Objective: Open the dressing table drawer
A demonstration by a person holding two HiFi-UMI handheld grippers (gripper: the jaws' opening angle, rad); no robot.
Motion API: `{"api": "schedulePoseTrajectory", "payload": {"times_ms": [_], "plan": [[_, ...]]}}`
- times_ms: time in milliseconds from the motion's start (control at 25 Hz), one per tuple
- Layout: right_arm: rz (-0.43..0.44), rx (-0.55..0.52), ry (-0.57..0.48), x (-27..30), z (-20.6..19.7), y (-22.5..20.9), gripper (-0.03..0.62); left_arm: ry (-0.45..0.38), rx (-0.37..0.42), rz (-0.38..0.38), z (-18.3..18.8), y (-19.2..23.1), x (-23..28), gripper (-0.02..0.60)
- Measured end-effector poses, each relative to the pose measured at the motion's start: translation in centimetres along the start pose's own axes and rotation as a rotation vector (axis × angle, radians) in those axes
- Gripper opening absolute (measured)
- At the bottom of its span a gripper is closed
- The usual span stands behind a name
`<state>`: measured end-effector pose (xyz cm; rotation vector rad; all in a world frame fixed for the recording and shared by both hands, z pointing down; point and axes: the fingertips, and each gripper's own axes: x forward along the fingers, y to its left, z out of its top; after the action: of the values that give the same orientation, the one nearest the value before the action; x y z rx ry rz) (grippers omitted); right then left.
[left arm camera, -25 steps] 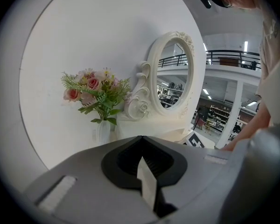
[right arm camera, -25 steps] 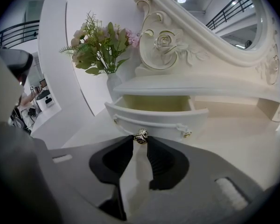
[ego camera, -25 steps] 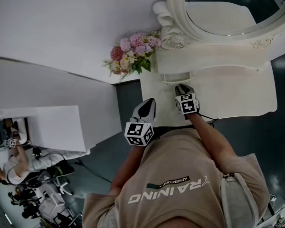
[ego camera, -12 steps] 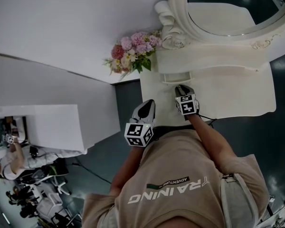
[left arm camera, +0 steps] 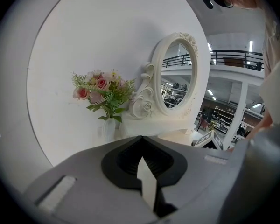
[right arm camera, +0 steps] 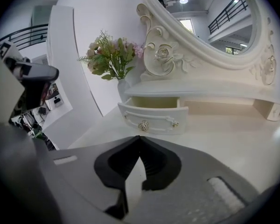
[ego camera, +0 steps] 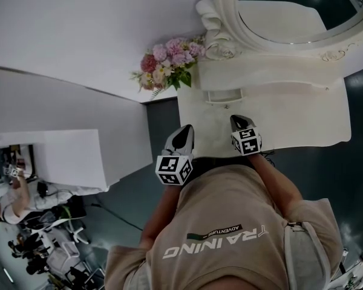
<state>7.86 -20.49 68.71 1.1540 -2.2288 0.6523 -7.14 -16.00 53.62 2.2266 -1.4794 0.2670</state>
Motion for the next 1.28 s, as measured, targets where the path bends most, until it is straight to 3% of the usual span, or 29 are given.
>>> {"api": "schedulePoseTrajectory", "payload": {"times_ms": [160, 360, 720, 960, 1280], "plan": [[0.029, -0.028, -0.031, -2.7, 0.3, 0.6, 0.002, 0.008, 0.012, -0.031, 0.1, -0.2, 0.4, 0.018], [0.000, -0.011, -0.096, -6.4, 2.3, 1.0, 0.002, -0.005, 0.050, -0.082, 1.6, -0.5, 0.3, 0.018], [-0.039, 0.013, -0.304, -11.9, 10.3, 2.2, 0.002, -0.110, 0.126, -0.150, 6.9, -0.4, -1.1, 0.018], [-0.034, -0.116, -0.432, -15.5, 16.5, 4.2, 0.002, -0.203, 0.148, -0.148, 10.8, 0.5, -2.3, 0.018], [0.011, -0.214, -0.535, -18.2, 21.0, 8.4, 0.002, -0.292, 0.153, -0.121, 14.2, 1.8, -4.8, 0.019]]}}
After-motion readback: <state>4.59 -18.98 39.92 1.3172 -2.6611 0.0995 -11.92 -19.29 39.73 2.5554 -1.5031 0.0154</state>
